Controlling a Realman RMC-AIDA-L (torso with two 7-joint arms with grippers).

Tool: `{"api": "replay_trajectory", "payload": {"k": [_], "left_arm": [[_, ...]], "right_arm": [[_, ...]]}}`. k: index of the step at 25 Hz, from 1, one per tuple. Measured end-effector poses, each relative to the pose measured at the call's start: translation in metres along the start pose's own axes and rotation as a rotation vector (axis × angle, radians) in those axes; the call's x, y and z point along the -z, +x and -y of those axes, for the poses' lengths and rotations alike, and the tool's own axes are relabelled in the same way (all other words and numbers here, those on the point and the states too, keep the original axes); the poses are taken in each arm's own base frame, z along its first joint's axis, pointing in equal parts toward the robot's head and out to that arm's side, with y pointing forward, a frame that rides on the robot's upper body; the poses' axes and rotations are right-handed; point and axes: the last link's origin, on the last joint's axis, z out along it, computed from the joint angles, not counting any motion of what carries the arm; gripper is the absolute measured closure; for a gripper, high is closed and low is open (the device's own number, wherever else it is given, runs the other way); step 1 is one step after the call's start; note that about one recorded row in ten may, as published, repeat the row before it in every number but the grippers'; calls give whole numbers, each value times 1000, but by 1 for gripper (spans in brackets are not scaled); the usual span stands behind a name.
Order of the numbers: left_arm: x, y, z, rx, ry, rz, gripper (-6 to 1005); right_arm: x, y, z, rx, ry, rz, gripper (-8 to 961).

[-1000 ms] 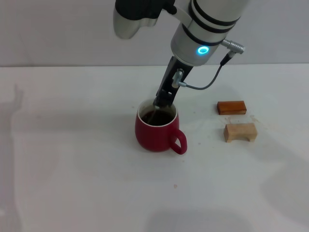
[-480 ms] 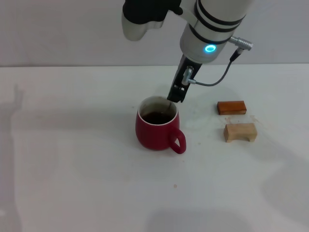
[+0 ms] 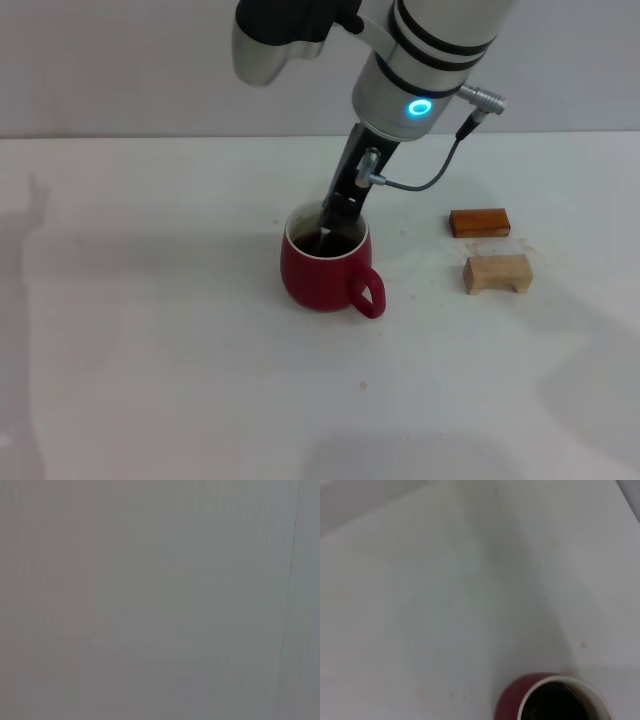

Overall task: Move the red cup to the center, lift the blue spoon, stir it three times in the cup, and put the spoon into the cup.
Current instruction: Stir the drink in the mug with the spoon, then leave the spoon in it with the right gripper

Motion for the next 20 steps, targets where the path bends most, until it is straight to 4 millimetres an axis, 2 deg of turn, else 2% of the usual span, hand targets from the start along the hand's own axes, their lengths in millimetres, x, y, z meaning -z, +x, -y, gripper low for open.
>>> {"api": "replay_trajectory", "payload": {"k": [20], "left_arm": [[0,0,0,16,1,0,140]], "right_arm": [[-3,-2,1,17,52,-14,758]]}}
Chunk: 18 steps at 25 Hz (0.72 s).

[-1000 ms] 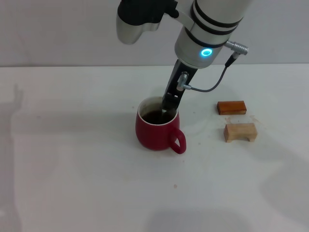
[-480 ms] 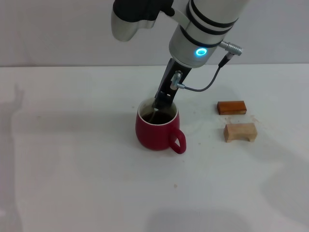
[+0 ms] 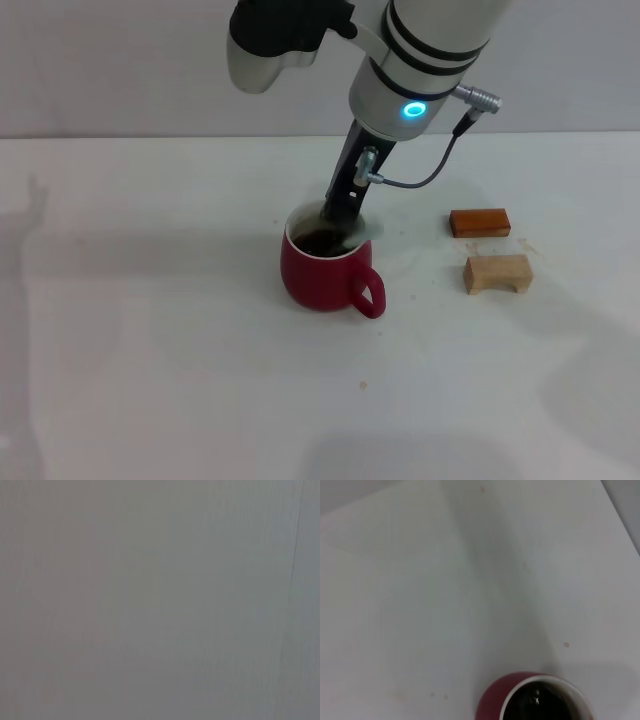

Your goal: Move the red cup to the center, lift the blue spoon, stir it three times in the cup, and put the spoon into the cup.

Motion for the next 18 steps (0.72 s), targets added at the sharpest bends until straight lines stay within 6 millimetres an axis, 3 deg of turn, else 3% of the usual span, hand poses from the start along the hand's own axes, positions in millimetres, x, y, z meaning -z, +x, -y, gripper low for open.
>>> {"api": "replay_trajectory", "payload": {"k": [8,14,18], "left_arm": [[-1,0,-1,0,-1,-2,140],[-1,1,1,5,3,-3,140],[-1,1,3,13,11,-5,140]], "right_arm": [[2,-7,2,-2,26,56,751],[6,-16,9,-28,128,229,752],[12,-12,13,-48,271,385,752]]}}
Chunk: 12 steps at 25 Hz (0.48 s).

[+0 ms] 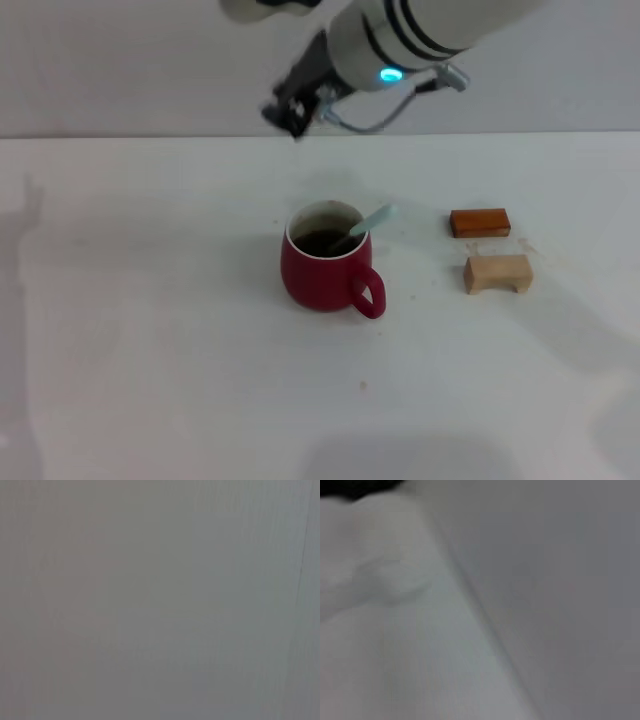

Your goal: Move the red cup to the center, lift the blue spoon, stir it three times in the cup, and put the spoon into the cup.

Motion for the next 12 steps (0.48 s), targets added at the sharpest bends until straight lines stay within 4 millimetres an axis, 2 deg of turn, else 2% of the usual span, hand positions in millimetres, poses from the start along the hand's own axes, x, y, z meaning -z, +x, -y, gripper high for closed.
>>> {"api": "replay_trajectory", "payload": {"k": [6,8,9,12], "left_arm": [[0,0,0,-1,-2,-1,140],[0,0,0,-1,-3,0,140],[1,0,-1,-2,-6,1,140],[1,-1,-1,-5,-11,6,140]], "right_arm": [[9,27,3,-1,280,223,752],[11,47,7,-80,348,323,752],[11,47,7,-80,348,323,752],[18,80,13,-164,434,430,752]]}}
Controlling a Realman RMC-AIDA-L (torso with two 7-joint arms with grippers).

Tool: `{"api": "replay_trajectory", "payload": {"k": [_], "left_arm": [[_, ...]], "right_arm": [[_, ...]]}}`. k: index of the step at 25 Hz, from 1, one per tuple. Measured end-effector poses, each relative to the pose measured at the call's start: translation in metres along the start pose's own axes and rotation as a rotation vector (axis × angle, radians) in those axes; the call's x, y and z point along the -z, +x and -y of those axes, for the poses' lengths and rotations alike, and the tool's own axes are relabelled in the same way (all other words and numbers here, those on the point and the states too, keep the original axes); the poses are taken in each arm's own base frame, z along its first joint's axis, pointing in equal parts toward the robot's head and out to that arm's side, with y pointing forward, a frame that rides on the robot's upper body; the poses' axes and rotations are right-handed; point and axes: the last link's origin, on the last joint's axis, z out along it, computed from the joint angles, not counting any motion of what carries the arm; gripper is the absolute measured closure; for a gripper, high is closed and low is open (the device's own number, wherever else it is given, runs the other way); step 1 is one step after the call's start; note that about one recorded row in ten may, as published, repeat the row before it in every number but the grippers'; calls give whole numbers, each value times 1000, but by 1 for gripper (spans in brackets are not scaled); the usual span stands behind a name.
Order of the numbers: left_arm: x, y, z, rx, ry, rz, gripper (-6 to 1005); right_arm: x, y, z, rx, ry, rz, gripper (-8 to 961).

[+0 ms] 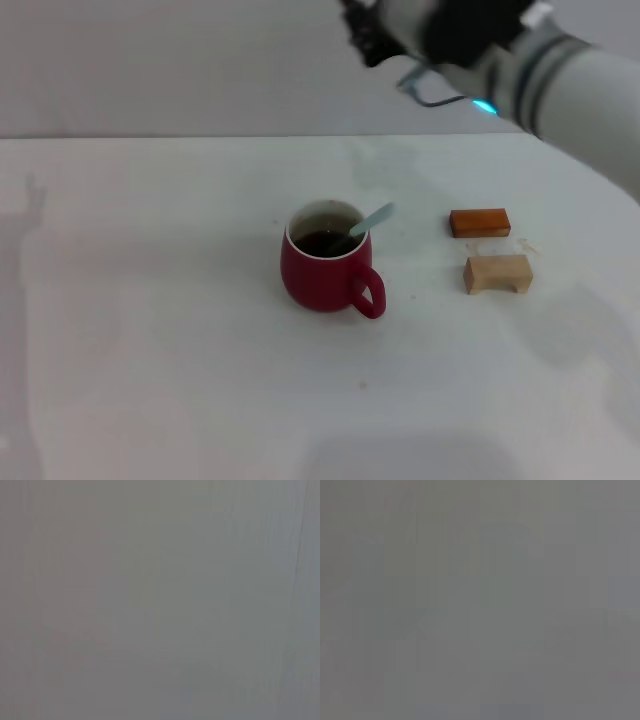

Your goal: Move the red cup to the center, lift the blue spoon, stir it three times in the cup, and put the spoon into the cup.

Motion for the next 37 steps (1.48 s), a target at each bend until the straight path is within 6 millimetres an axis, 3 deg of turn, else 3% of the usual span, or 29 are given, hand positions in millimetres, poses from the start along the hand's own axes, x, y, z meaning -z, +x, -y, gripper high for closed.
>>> {"api": "replay_trajectory", "payload": {"k": [4,7,8,9,14,15,16,21,28,37], "left_arm": [[1,-1,0,-2,-2,7,140],[3,-3,-1,-7,-10,15,140],[3,-4,-1,-8,-11,18,140],[3,-4,-2,-9,-12,19,140],[4,-6,-3,-14,-21,27,140],[5,-6,-2,-15,-21,29,140],[5,-6,-2,-16,-21,31,140],[8,-8,0,-22,-23,38,140],[11,-9,3,-23,-18,43,140],[13,-9,6,-23,-13,39,140]], "right_arm": [[34,32,18,-73,145,143,751],[67,56,25,-112,257,244,751],[86,71,27,-137,323,297,751],[86,71,27,-137,323,297,751],[133,114,39,-210,536,373,751],[151,133,46,-252,641,380,751],[151,133,46,-252,641,380,751],[196,178,66,-340,909,341,743],[216,201,79,-369,1004,279,680],[222,206,80,-383,1029,265,626]]}}
